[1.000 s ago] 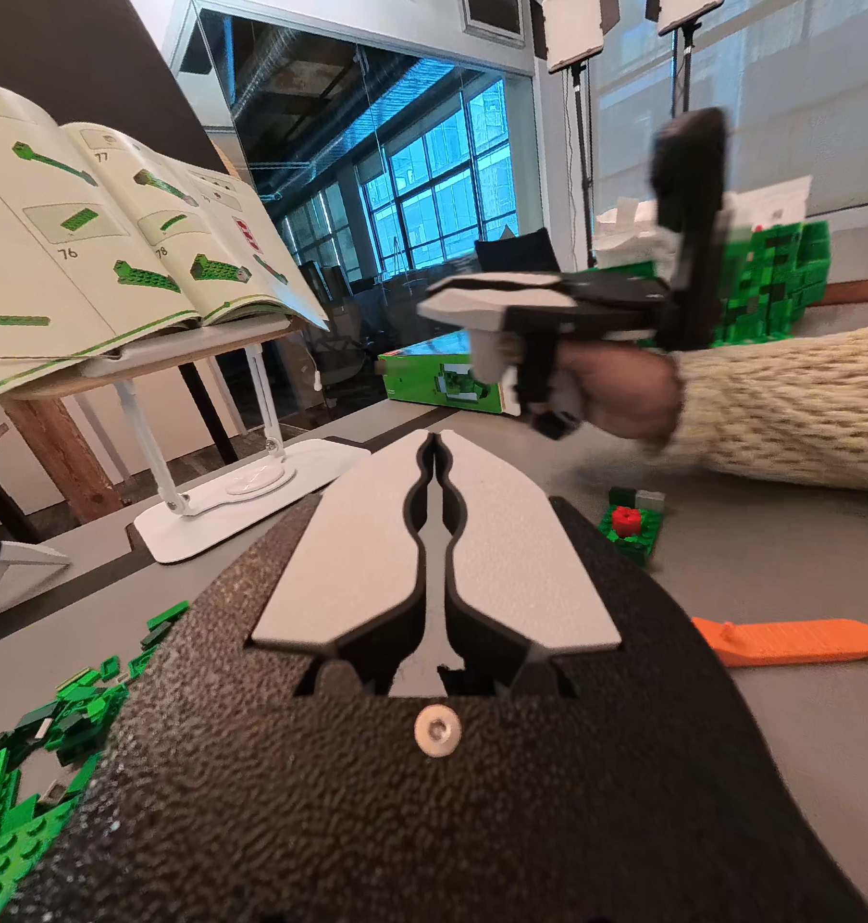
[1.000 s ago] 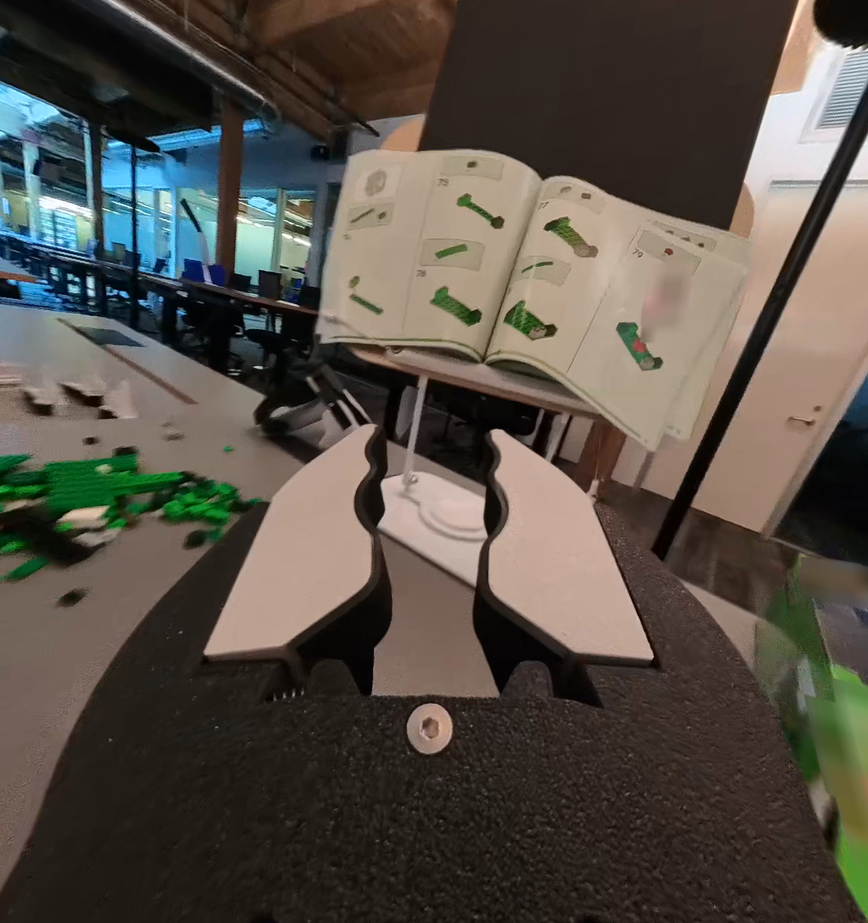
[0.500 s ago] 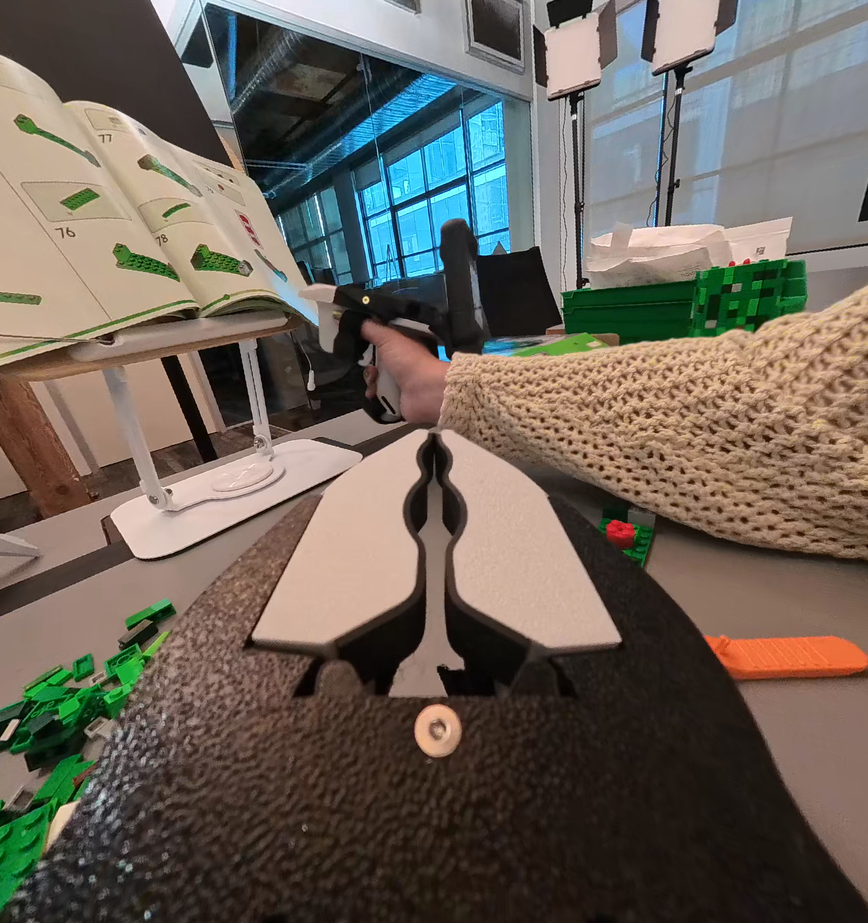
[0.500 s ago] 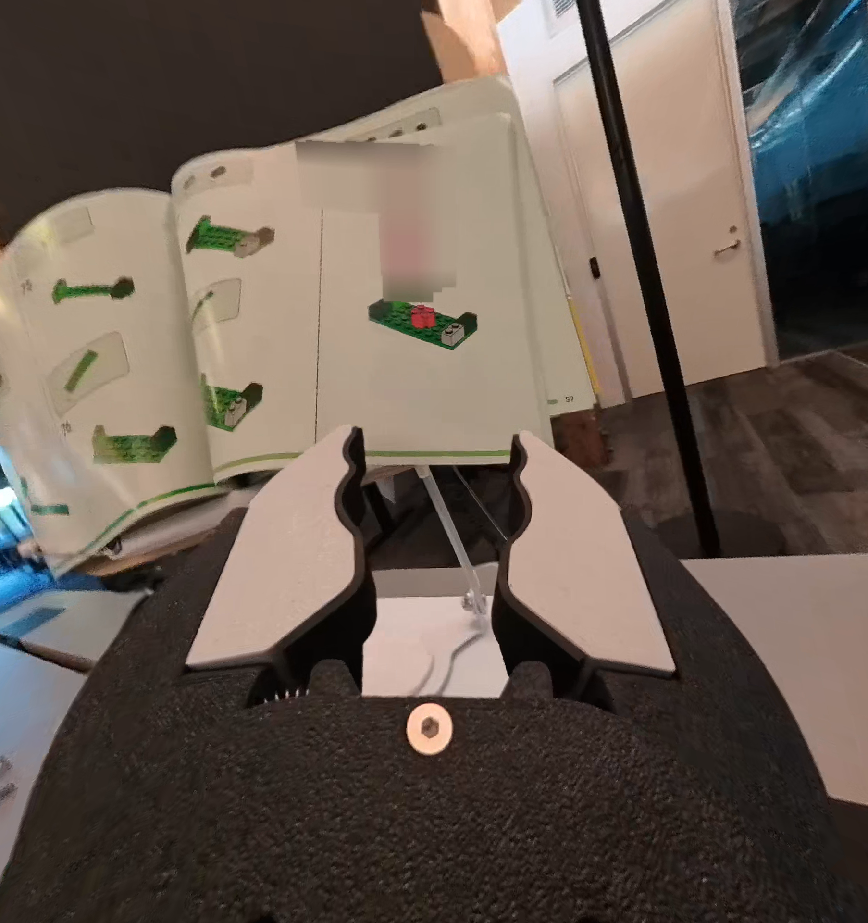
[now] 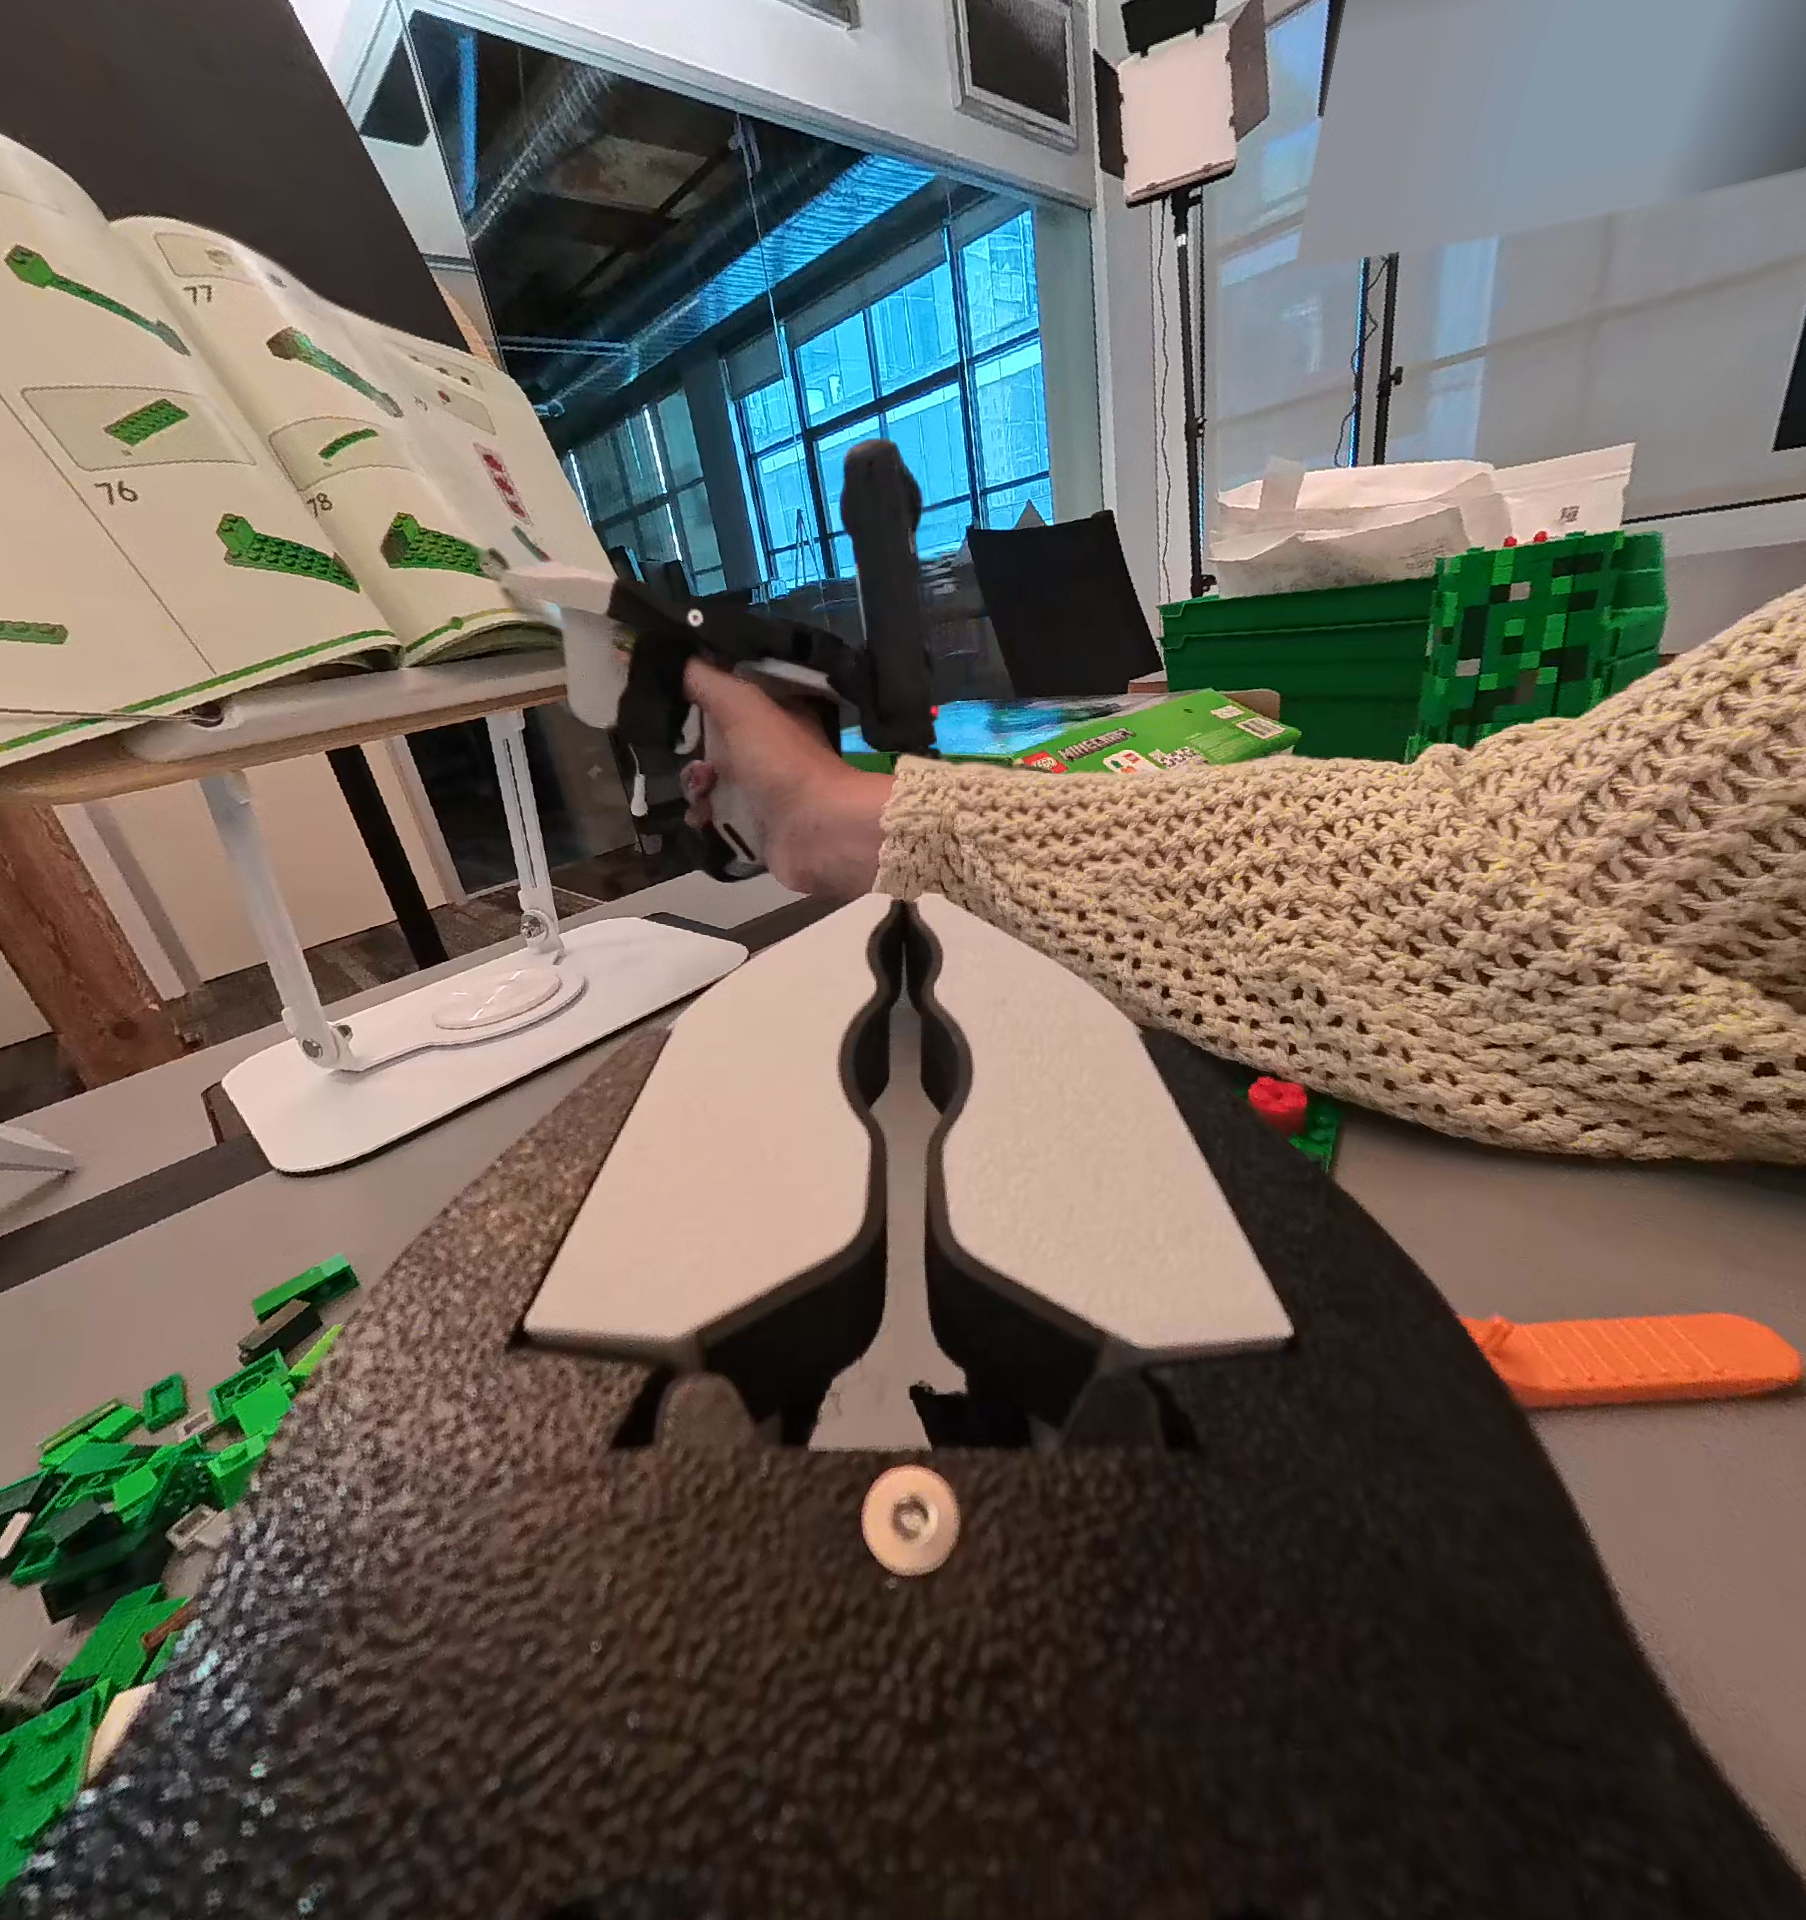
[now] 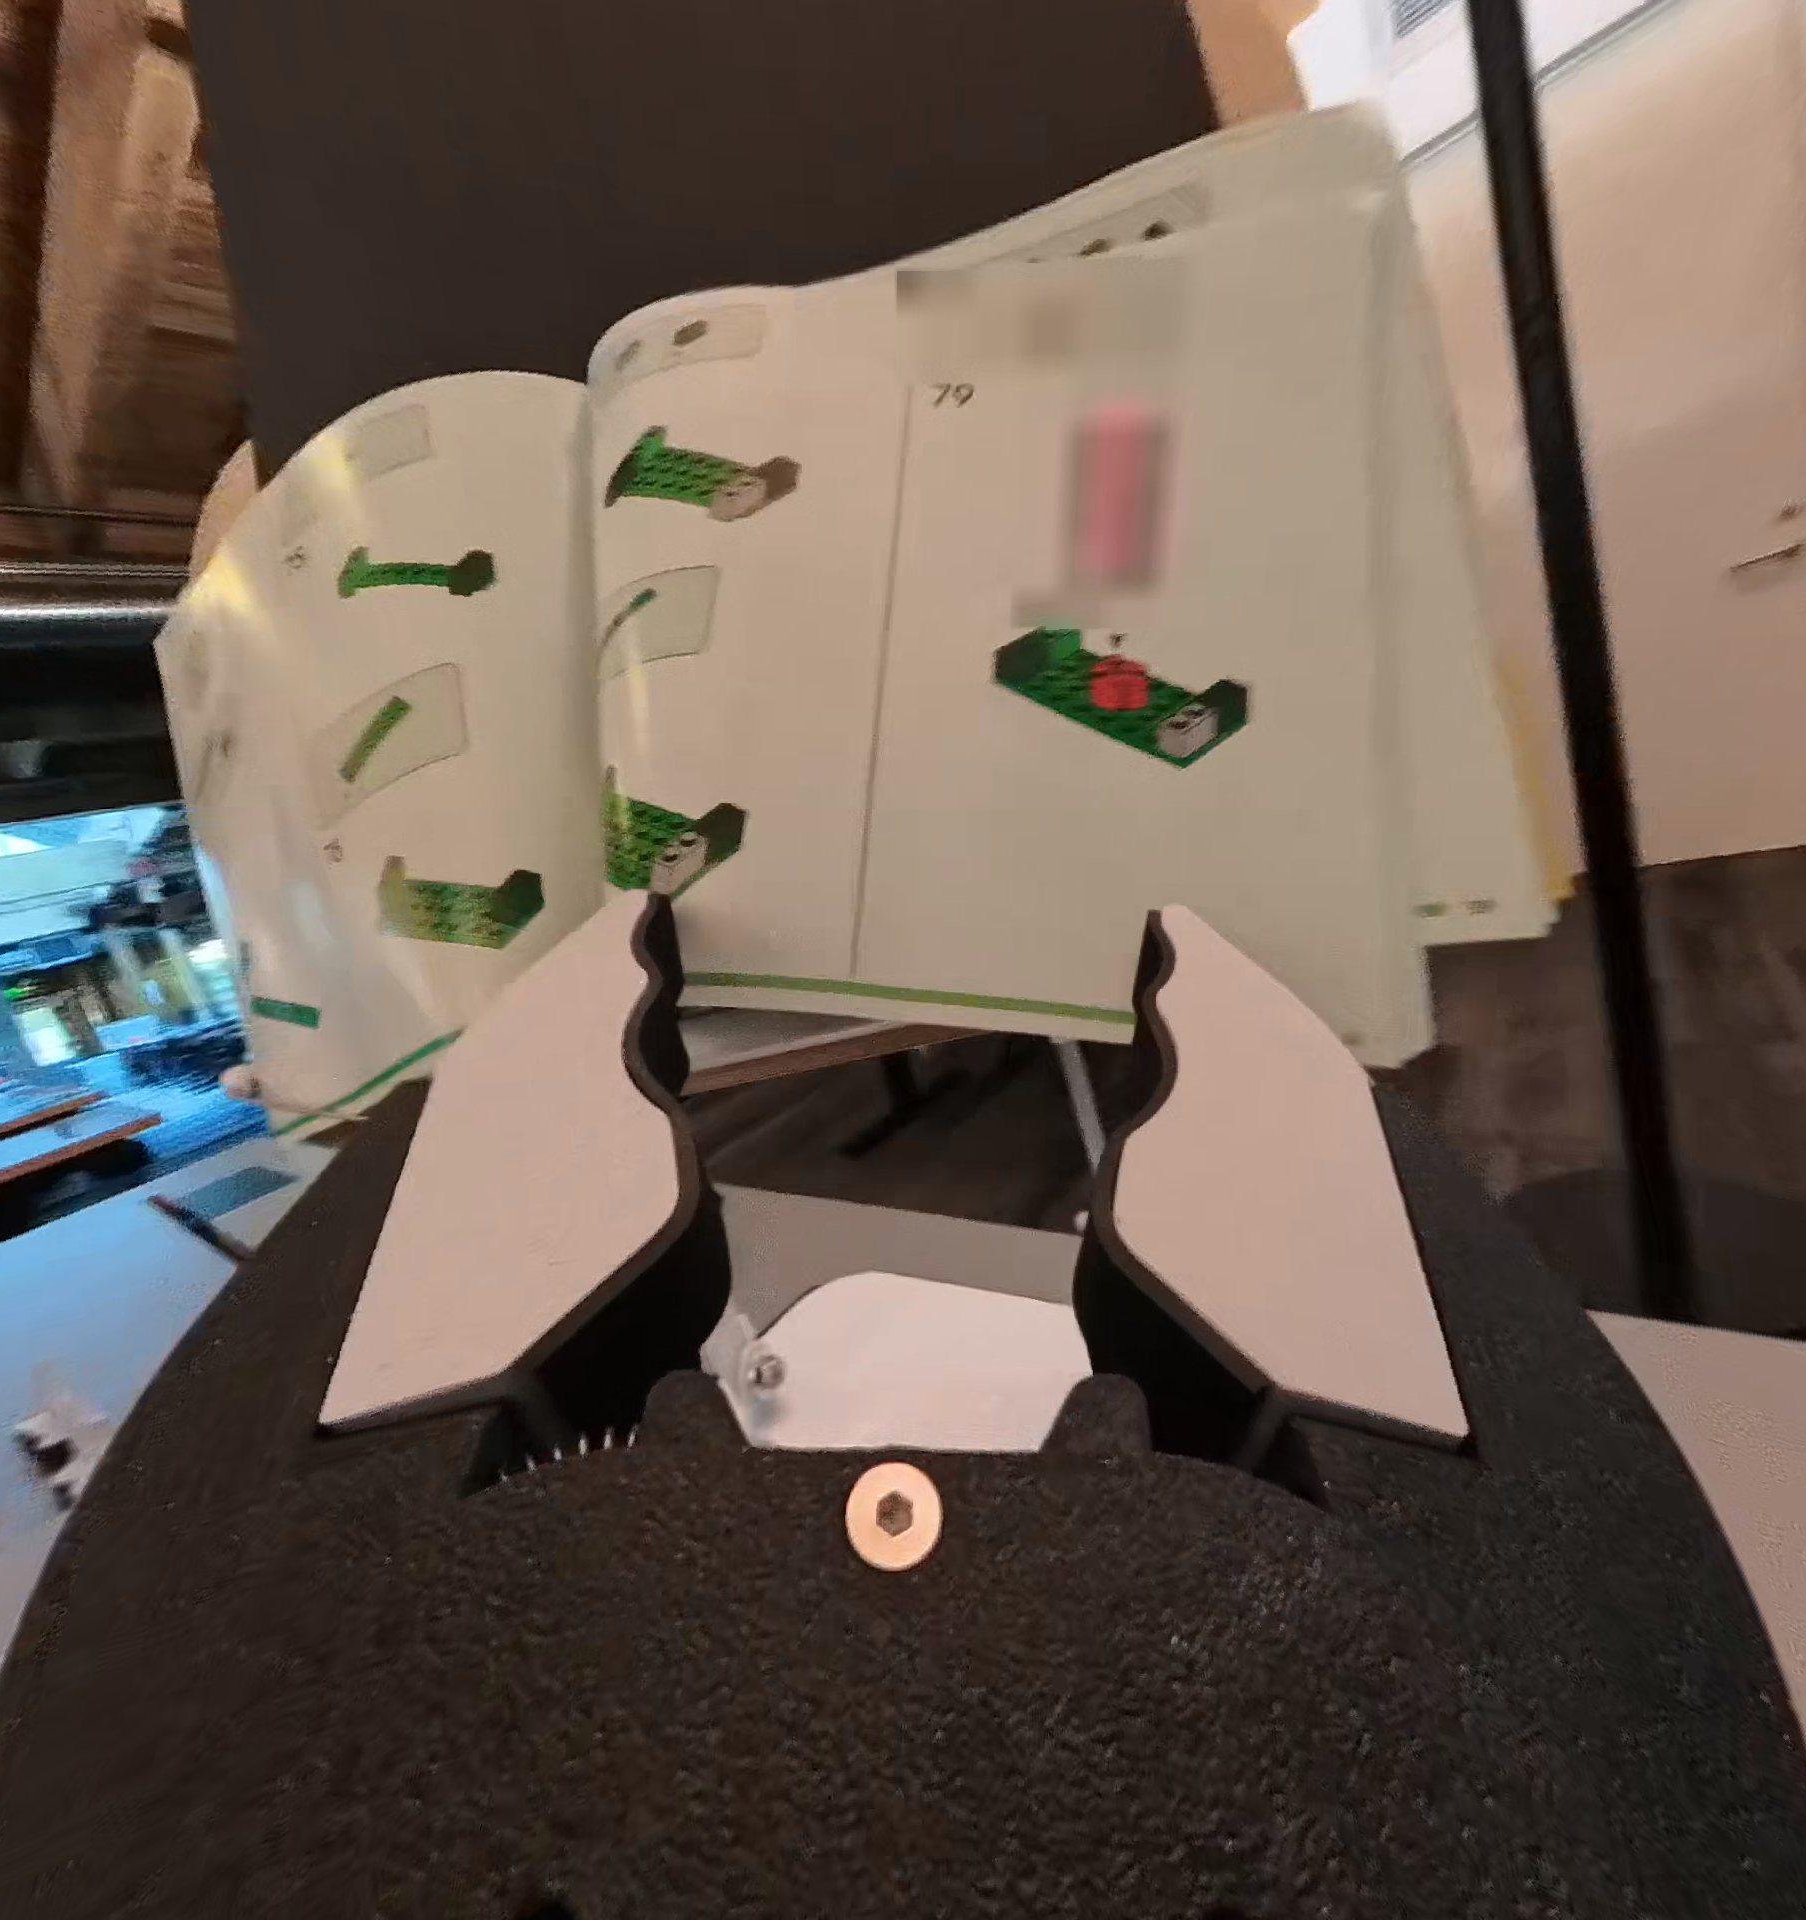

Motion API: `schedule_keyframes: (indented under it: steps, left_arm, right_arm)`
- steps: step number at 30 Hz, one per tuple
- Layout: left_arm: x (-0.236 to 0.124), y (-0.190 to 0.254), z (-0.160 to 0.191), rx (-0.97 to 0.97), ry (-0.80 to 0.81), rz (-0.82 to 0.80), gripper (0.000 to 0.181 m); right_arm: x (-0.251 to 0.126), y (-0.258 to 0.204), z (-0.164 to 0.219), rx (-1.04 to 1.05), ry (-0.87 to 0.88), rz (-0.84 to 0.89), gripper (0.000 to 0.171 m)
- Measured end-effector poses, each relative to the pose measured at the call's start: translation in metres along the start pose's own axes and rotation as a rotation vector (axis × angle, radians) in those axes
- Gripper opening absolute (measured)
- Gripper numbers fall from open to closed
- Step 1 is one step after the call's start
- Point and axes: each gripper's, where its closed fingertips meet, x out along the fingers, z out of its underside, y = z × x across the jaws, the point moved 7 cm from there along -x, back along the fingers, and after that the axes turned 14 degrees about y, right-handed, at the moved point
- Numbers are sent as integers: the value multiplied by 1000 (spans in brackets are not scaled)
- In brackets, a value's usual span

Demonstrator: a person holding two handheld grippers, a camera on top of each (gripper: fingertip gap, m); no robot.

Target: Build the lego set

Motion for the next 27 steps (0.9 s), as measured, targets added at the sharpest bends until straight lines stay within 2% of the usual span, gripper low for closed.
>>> schedule_keyframes:
  steps: [4, 18, 27]
  left_arm:
    - [0, 1, 0, 3, 2, 5, 0]
    - [1, 4, 1, 26, -8, 21, 0]
    - [1, 4, 1, 29, -8, 23, 0]
  right_arm:
    - [5, -11, 5, 81, -68, -83, 83]
    - [2, -71, -4, 32, -36, -368, 77]
    - [-7, -124, -6, -140, 3, -579, 66]
